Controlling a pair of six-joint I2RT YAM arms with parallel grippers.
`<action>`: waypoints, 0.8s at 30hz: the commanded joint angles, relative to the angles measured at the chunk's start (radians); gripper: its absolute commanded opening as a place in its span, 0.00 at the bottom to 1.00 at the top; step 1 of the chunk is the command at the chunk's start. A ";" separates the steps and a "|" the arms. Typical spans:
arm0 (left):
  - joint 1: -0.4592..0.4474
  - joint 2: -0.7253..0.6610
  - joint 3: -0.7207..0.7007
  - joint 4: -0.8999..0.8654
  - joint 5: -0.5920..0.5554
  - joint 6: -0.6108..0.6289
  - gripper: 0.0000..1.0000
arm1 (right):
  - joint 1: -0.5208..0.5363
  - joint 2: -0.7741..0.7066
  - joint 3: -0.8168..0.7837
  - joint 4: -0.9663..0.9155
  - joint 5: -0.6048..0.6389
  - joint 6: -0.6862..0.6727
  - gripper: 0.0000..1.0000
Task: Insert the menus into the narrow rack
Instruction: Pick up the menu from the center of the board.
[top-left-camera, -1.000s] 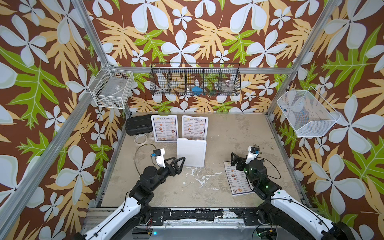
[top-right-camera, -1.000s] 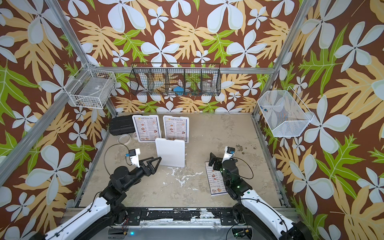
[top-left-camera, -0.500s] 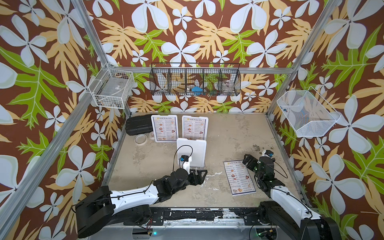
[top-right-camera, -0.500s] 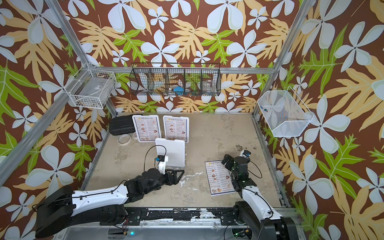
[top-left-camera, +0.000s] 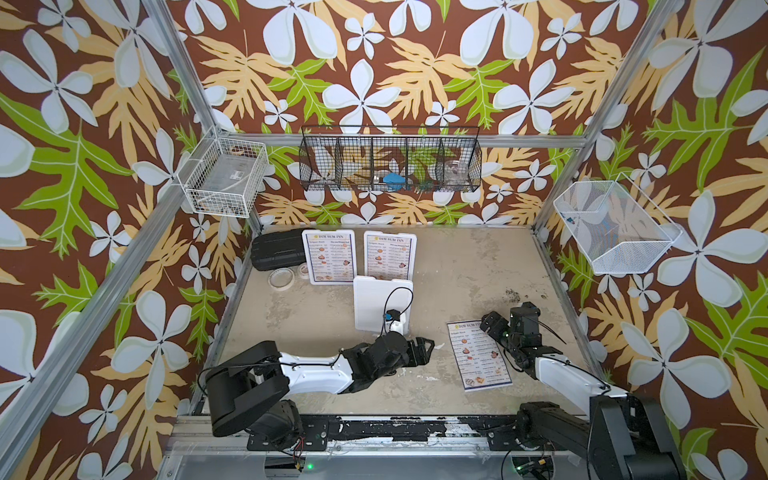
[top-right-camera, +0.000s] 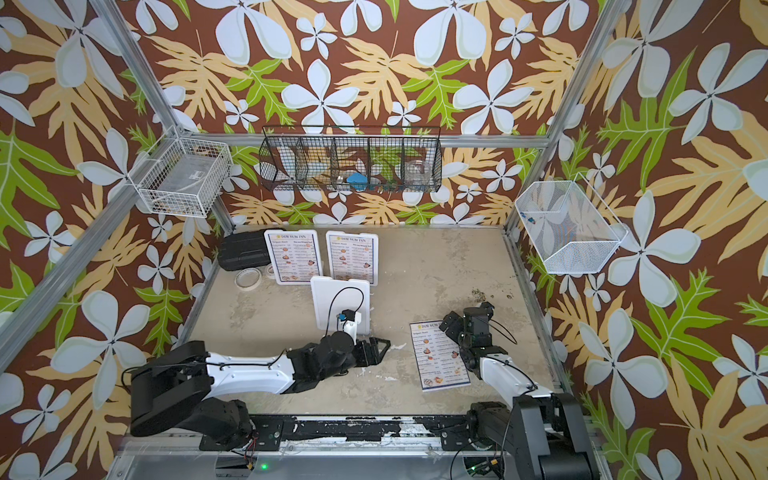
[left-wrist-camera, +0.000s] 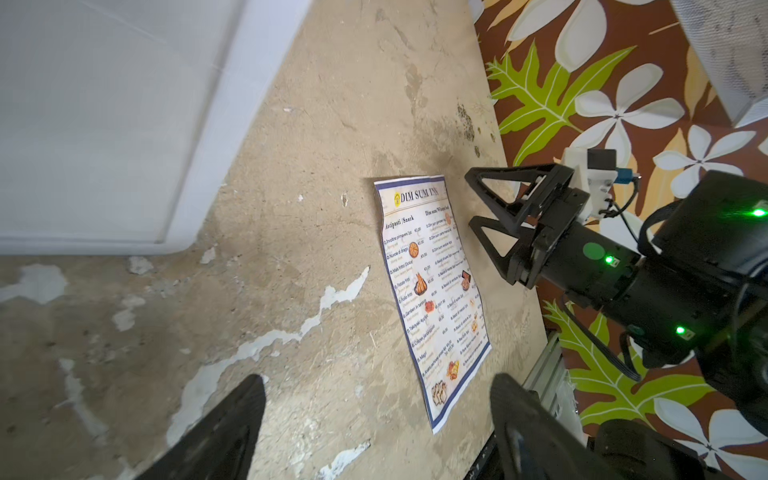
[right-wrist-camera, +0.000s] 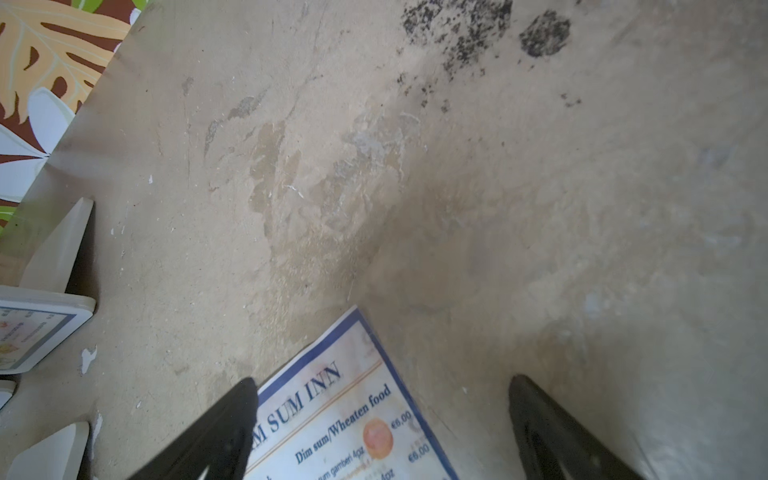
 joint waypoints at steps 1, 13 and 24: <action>-0.002 0.066 0.051 -0.006 0.016 -0.049 0.87 | 0.001 0.028 -0.006 -0.063 -0.050 0.003 0.93; -0.002 0.307 0.242 -0.051 0.049 -0.052 0.77 | 0.129 -0.066 -0.056 -0.129 0.023 0.067 0.93; -0.001 0.455 0.362 -0.070 0.063 -0.047 0.70 | 0.199 -0.030 -0.074 -0.080 -0.001 0.089 0.92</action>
